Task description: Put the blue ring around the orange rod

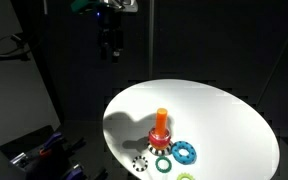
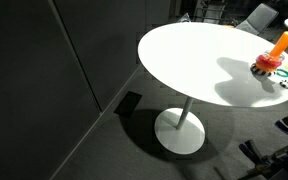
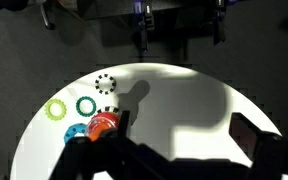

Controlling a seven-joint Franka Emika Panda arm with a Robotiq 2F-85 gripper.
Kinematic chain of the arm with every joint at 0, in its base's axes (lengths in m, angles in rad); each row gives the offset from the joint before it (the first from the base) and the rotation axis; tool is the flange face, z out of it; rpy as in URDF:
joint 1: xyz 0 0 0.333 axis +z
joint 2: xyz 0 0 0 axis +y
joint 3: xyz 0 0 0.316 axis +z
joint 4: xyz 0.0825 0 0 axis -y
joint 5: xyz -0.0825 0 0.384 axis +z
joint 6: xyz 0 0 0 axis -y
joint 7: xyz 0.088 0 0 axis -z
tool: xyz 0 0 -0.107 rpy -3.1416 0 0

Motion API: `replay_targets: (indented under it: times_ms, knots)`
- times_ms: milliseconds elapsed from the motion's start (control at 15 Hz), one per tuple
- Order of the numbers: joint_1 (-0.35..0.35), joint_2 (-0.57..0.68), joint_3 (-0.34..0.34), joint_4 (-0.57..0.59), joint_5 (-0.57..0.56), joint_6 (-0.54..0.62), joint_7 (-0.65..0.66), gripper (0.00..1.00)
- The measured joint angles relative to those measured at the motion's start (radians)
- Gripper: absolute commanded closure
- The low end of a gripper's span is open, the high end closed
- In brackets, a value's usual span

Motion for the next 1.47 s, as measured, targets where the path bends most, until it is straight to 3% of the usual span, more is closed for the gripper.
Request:
replay_targets:
  times_ms: [600, 1467]
  knots:
    - [-0.007, 0.109, -0.052, 0.0, 0.002, 0.142, 0.029, 0.0]
    - [-0.117, 0.255, -0.19, 0.063, 0.006, 0.31, 0.143, 0.0]
